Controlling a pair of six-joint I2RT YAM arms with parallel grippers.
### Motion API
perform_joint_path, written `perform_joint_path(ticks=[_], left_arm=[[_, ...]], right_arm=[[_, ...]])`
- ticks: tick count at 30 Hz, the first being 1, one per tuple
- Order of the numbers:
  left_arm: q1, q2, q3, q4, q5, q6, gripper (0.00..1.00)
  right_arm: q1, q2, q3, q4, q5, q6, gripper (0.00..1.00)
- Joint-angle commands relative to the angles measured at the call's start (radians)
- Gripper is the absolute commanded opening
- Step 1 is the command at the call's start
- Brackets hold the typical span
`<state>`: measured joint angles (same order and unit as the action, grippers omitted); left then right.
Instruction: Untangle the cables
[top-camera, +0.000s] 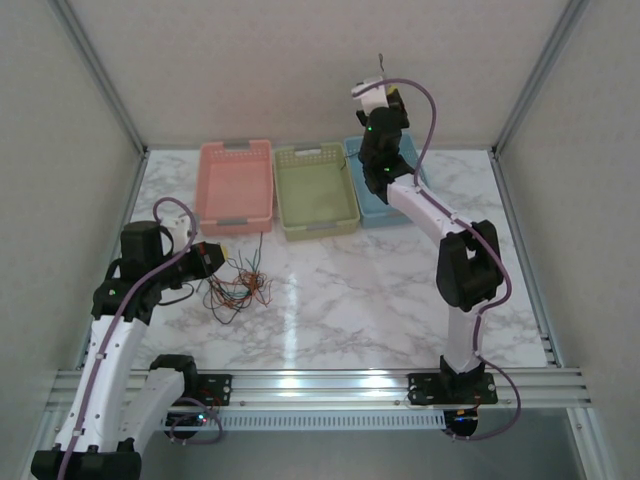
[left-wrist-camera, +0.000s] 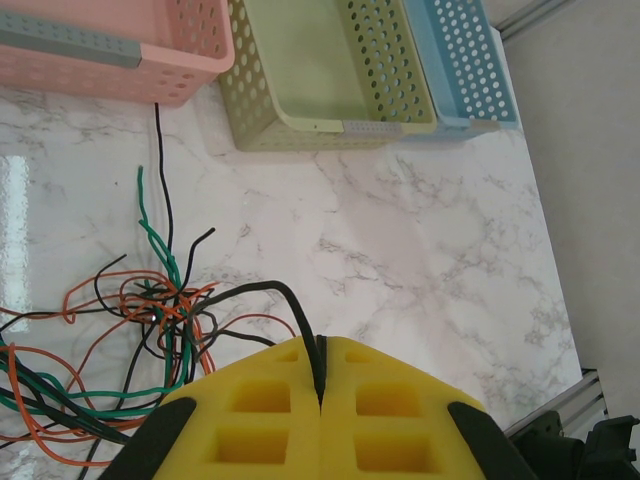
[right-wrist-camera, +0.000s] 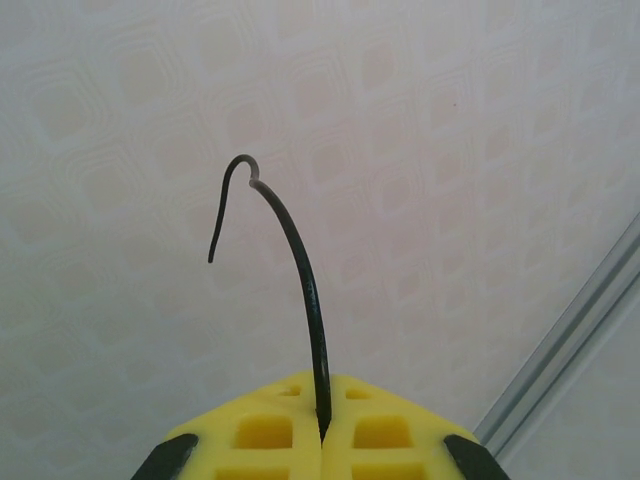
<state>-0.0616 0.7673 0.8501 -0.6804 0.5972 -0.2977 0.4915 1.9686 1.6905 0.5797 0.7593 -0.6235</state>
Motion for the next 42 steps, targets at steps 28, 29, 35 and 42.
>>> perform_joint_path(ticks=[28,29,35,42], left_arm=[[-0.007,0.003,-0.013,0.004,0.003,0.017,0.00],[-0.007,0.003,-0.012,0.004,0.003,0.017,0.00],[-0.009,0.006,-0.012,0.005,0.004,0.017,0.00],[-0.009,0.012,-0.013,0.007,0.004,0.017,0.00]], right_arm=[[-0.225,-0.119,-0.222,-0.285,0.066,0.578,0.00],[-0.231,-0.121,-0.228,-0.282,0.069,0.581,0.00],[-0.275,-0.140,-0.243,-0.341,0.041,0.658,0.00],[-0.250,-0.145,-0.283,-0.329,-0.151,0.666,0.00]])
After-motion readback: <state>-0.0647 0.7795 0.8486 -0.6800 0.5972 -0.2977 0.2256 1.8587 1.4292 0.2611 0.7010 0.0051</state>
